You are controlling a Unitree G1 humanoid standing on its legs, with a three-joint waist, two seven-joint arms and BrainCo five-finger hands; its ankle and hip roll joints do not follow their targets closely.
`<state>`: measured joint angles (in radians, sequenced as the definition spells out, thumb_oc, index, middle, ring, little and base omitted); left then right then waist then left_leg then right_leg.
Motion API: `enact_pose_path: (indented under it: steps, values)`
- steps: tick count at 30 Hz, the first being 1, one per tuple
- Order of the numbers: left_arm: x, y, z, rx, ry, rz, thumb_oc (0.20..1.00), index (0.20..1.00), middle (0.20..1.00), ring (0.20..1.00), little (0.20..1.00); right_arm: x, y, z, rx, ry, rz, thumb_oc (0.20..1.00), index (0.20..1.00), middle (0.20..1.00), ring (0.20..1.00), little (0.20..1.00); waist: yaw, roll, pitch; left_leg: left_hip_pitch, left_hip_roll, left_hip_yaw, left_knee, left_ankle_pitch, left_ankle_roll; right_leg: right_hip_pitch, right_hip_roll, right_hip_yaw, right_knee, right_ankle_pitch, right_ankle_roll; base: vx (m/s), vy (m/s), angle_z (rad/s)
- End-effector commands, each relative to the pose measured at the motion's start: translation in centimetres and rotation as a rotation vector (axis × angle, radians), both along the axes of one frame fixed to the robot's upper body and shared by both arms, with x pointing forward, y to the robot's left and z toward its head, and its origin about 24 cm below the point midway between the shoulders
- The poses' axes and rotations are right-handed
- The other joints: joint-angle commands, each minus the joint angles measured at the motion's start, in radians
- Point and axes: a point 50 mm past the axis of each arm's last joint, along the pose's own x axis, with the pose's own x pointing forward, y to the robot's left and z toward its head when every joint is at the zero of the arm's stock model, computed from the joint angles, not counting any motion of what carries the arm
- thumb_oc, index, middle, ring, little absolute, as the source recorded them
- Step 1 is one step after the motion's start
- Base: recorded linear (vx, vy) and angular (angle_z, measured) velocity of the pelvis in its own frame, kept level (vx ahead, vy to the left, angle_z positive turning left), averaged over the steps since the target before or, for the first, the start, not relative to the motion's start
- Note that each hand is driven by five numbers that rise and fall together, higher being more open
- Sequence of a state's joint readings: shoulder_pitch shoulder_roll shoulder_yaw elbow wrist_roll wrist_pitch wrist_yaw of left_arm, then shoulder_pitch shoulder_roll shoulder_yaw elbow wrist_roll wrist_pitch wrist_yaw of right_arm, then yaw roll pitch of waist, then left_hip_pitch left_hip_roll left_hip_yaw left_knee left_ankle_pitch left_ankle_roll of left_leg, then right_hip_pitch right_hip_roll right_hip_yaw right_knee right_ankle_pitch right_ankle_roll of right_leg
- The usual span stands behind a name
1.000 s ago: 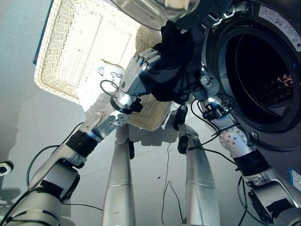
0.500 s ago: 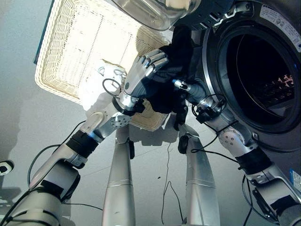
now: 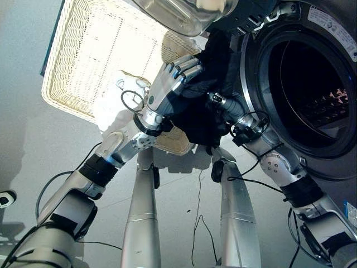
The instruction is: Put the clothes into the washing machine.
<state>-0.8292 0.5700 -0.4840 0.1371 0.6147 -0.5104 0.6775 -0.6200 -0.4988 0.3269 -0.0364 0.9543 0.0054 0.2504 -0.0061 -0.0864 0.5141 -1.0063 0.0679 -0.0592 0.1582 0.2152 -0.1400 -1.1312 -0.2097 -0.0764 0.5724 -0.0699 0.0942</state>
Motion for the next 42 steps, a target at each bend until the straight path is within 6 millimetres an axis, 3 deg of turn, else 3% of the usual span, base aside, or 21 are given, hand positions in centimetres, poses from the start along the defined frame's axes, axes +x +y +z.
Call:
enact_pose_path:
  steps: [1, 18, 29, 42]
  values:
    - [-4.2, -4.0, 2.6, -0.035, -0.195, -0.239, 1.0, 1.0, 1.0, 1.0, 1.0, -2.9, 3.6, 1.9, 0.037, -0.119, 0.205, 0.2, 0.2, 0.2, 0.2, 0.2, -0.01, 0.039, 0.006, -0.022, -0.062, -0.006, 0.121, -0.088, 0.058, 0.081, 0.067, -0.048, -0.244, 0.215, 0.038, 0.0, 0.0, 0.0]
    - [-3.0, -2.6, 2.7, -0.055, -0.125, -0.132, 1.0, 1.0, 1.0, 1.0, 1.0, -2.8, 1.2, 3.3, 0.144, -0.207, 0.098, 0.2, 0.2, 0.2, 0.2, 0.2, -0.009, 0.039, 0.006, -0.021, -0.061, -0.008, 0.123, -0.09, 0.058, 0.079, 0.062, -0.052, -0.236, 0.215, 0.041, 0.0, 0.0, 0.0]
    - [-0.7, -0.5, 1.7, -0.061, 0.025, 0.008, 1.0, 1.0, 1.0, 1.0, 1.0, -3.1, -3.7, 4.6, 0.543, -0.285, -0.031, 0.2, 0.2, 0.2, 0.2, 0.2, -0.02, 0.046, 0.006, -0.017, -0.053, 0.004, 0.128, -0.096, 0.056, 0.08, 0.062, -0.044, -0.232, 0.215, 0.044, 0.0, 0.0, 0.0]
    - [-0.3, 0.6, 1.5, -0.086, 0.054, 0.048, 1.0, 1.0, 1.0, 1.0, 1.0, -4.2, -6.3, 5.3, 0.699, -0.4, -0.229, 0.2, 0.2, 0.2, 0.2, 0.2, -0.025, 0.052, 0.006, -0.01, -0.041, 0.016, 0.121, -0.095, 0.055, 0.084, 0.062, -0.036, -0.23, 0.214, 0.046, 0.0, 0.007, 0.0]
